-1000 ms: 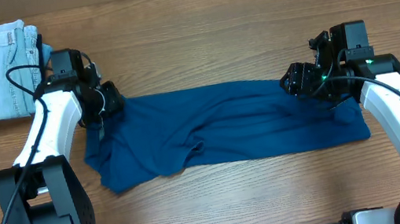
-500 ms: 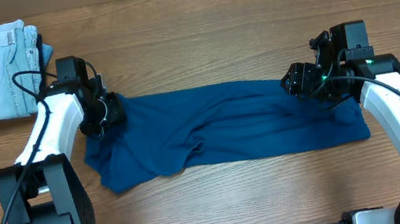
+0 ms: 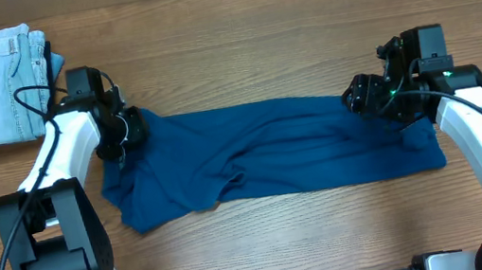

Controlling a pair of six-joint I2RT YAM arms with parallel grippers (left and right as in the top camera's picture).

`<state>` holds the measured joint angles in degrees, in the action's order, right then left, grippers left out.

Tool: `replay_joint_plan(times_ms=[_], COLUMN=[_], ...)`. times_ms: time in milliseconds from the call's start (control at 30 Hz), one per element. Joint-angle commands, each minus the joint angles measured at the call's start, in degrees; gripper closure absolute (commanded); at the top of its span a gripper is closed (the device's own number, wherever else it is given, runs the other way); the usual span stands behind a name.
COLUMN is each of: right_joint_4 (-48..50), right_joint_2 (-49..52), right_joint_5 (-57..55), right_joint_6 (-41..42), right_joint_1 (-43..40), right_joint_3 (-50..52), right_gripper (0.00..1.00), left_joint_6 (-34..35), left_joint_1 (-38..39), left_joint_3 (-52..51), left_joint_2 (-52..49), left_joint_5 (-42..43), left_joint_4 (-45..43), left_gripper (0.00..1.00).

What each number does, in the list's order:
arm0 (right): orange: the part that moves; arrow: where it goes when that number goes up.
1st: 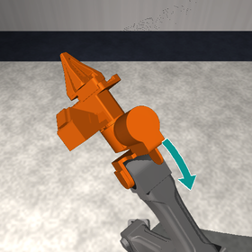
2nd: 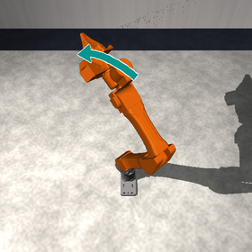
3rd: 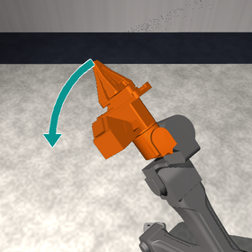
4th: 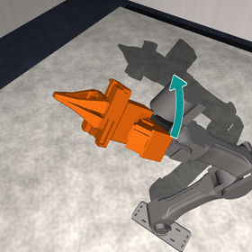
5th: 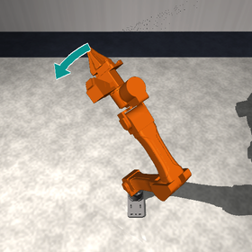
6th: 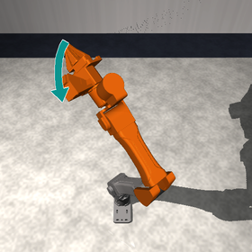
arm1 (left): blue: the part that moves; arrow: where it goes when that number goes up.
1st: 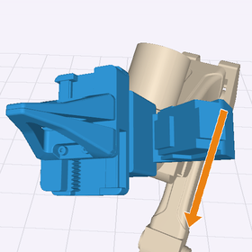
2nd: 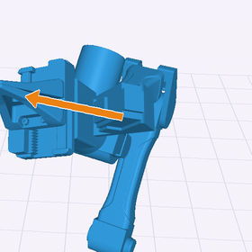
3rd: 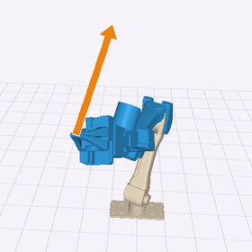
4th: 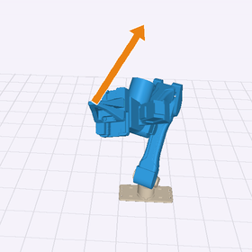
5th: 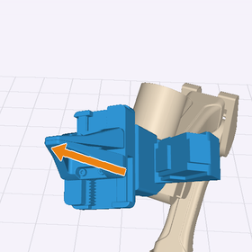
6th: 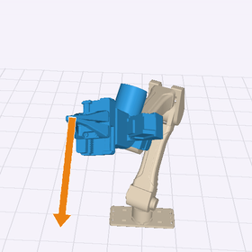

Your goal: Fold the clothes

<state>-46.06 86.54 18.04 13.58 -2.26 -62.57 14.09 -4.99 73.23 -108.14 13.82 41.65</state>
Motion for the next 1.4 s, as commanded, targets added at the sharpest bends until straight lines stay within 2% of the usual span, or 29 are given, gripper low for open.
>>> replay_joint_plan(times_ms=[0,300,367,533,667,833,1067,1200,1367], right_joint_4=[0.6,1.1,1.4,2.3,2.0,2.3,-9.2,-13.5,-18.7], right_joint_2=[0.3,5.3,8.6,14.4,14.7,13.0,12.6,12.1,12.1], right_joint_5=[-1.4,3.1,6.4,6.4,2.5,2.6,7.3,16.1,16.7], right_joint_6=[1.7,2.4,0.3,-0.1,-0.1,-1.2,-1.9,-5.0,-6.2], right_joint_1=[-4.4,-14.4,-14.9,-14.9,-15.0,-18.0,-22.3,-24.1,-24.7], right_joint_3=[-0.9,-0.9,-0.9,-0.9,-0.9,-2.5,-5.1,-5.5,-5.8], right_gripper=[0.25,0.24,0.25,0.22,0.25,0.24,0.25,0.24,0.23], left_joint_6=[1.4,2.2,2.2,2.2,2.2,2.2,2.3,2.3,2.3], left_joint_1=[-1.6,-3.6,-3.4,-3.3,-3.3,-3.2,-3.2,-3.2,-3.2], left_joint_3=[4.8,5.7,5.7,5.7,5.7,5.7,5.7,5.7,5.7], left_joint_2=[-0.5,-0.5,-0.5,-0.5,-0.5,-0.5,-0.5,-0.5,-0.5], left_joint_5=[0.9,-0.3,-0.3,-0.2,-0.2,-0.2,-0.2,0.0,-0.1], left_joint_4=[-0.4,-2.1,-2.1,-1.6,-1.4,-1.5,-1.2,-1.5,-1.7], left_gripper=[0.96,0.93,0.93,0.92,0.92,0.92,0.92,0.91,0.91])
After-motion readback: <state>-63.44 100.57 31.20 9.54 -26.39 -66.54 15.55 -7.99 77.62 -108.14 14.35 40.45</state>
